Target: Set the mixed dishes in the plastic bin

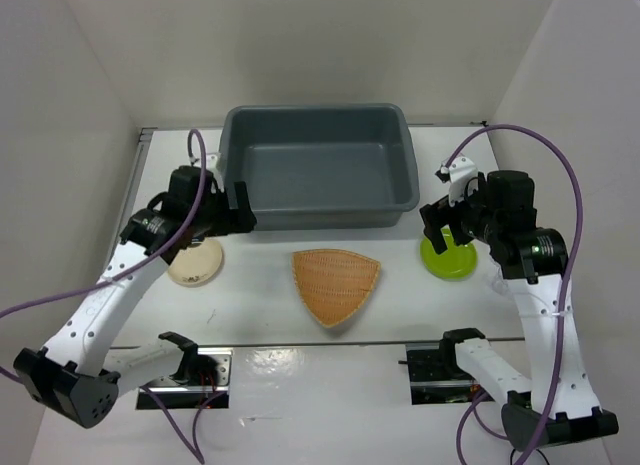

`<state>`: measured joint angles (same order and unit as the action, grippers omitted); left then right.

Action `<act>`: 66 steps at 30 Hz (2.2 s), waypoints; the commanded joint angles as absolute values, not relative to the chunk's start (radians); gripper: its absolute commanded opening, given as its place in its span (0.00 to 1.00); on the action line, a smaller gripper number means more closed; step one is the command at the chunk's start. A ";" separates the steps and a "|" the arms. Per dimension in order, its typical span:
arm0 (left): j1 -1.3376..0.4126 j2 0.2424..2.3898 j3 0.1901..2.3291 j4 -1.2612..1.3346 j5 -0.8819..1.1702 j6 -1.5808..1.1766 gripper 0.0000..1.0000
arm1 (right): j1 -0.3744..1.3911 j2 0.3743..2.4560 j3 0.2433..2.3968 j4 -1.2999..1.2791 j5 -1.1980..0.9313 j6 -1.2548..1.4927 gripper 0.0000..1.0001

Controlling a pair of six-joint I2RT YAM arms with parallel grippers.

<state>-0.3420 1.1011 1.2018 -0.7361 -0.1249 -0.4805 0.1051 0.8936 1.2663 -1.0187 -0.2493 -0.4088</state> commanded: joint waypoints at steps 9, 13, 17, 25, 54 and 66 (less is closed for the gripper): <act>-0.506 0.927 0.882 -0.473 0.304 -0.721 1.00 | 0.121 0.916 1.197 -0.996 -0.279 -0.508 0.98; -0.538 0.806 0.649 -0.270 0.339 -0.928 1.00 | 0.121 0.950 1.137 -0.889 -0.319 -0.508 0.98; -0.548 0.706 0.387 -0.086 0.339 -1.153 1.00 | 0.121 0.933 1.049 -0.819 -0.441 -0.476 0.98; -0.586 0.764 0.272 0.076 0.282 -1.203 1.00 | 0.192 0.994 1.026 -0.784 -0.460 -0.474 0.98; -0.681 1.646 0.639 0.240 0.560 -1.016 0.00 | 0.201 0.795 0.841 -0.528 -0.225 -0.357 0.98; -0.582 1.454 1.253 -0.244 0.863 -0.877 0.00 | 0.201 0.416 0.723 -0.516 0.251 -0.371 0.98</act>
